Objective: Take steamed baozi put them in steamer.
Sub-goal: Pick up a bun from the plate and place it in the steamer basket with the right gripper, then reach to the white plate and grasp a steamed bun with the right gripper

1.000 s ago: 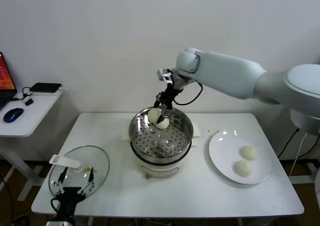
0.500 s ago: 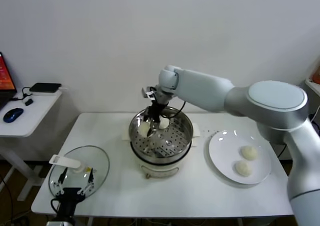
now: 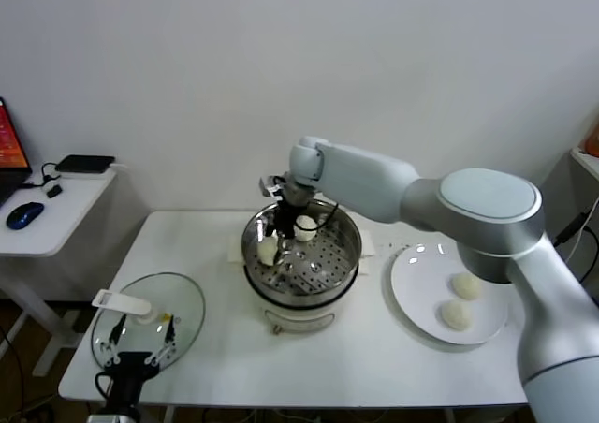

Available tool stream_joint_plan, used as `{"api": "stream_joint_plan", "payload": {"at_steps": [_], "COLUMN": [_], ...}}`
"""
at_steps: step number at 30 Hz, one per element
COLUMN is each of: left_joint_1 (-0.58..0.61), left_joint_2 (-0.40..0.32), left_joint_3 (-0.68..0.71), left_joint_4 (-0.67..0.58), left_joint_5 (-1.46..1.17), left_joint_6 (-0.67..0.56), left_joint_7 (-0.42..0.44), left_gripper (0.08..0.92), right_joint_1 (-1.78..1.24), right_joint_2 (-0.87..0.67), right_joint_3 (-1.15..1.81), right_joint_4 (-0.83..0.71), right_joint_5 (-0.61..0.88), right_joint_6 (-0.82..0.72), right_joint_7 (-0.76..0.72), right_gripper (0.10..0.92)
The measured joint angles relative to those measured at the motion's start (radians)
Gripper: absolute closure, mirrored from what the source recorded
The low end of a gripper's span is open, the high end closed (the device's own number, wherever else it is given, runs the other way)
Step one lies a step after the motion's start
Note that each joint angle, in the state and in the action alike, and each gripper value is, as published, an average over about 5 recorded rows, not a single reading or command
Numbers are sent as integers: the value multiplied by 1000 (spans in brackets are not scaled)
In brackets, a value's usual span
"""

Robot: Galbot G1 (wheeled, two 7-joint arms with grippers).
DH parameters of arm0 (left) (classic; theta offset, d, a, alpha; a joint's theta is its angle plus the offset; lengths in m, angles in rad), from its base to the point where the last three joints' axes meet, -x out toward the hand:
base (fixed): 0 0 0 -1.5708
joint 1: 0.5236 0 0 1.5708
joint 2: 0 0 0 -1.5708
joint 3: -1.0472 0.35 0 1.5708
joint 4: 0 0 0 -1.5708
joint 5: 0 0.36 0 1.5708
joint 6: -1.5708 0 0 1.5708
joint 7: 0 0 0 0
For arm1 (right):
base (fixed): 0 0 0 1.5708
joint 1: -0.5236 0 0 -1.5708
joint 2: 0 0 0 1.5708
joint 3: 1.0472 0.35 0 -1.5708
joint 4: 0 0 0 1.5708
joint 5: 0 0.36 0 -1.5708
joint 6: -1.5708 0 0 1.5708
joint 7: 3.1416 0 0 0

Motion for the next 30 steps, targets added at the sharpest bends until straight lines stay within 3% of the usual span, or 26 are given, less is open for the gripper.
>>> {"api": "stream_joint_plan", "payload": {"at_steps": [14,30], "left_joint_1": [4,8], "left_joint_2": [-1,-2], "left_joint_3": [-1,11], "left_joint_4": [-2,-18], "left_joint_5": [-2,1], "left_joint_6": [1,9], "left_joint_7": [-1,2], "left_gripper": [177,177], "right_joint_1": [74,325], "right_joint_2": [-88,-462], "right_joint_3": [-10,-123], "right_joint_4": [108,417], "right_joint_5": [18,37], "right_joint_6": [7,59], "right_joint_7": [-17,-70], "right_gripper": [203,203]}}
